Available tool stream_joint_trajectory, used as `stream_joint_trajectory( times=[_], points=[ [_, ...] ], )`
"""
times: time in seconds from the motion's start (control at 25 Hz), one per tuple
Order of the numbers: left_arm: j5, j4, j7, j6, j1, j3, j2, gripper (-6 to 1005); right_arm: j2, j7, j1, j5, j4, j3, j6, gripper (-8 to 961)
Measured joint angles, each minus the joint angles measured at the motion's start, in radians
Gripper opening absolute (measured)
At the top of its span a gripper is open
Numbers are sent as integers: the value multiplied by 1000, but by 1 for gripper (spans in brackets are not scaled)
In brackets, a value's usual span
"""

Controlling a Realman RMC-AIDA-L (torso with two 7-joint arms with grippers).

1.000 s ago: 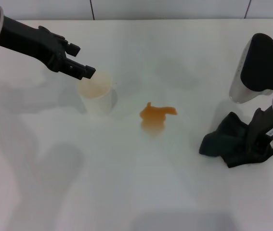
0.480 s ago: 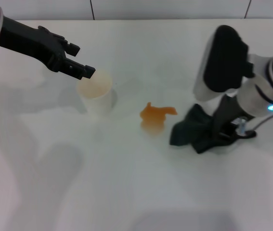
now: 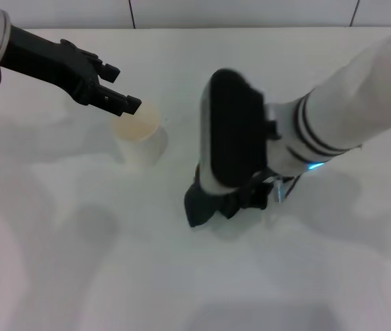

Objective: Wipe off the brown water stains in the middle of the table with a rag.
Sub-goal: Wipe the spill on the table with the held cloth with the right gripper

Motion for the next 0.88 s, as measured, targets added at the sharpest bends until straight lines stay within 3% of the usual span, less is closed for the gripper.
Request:
stream_joint_trajectory(
  times=[0.2, 0.44, 0.88],
  points=[
    [0, 0, 2, -2, -2, 0, 0, 832, 0, -9, 35, -67, 6, -115, 37, 73],
    [0, 0, -1, -12, -2, 0, 0, 832, 0, -3, 17, -251, 12, -232, 131, 72],
    [0, 8, -5, -13, -4, 0, -1, 832, 0, 84, 10, -299, 102, -90, 189, 71]
  ],
)
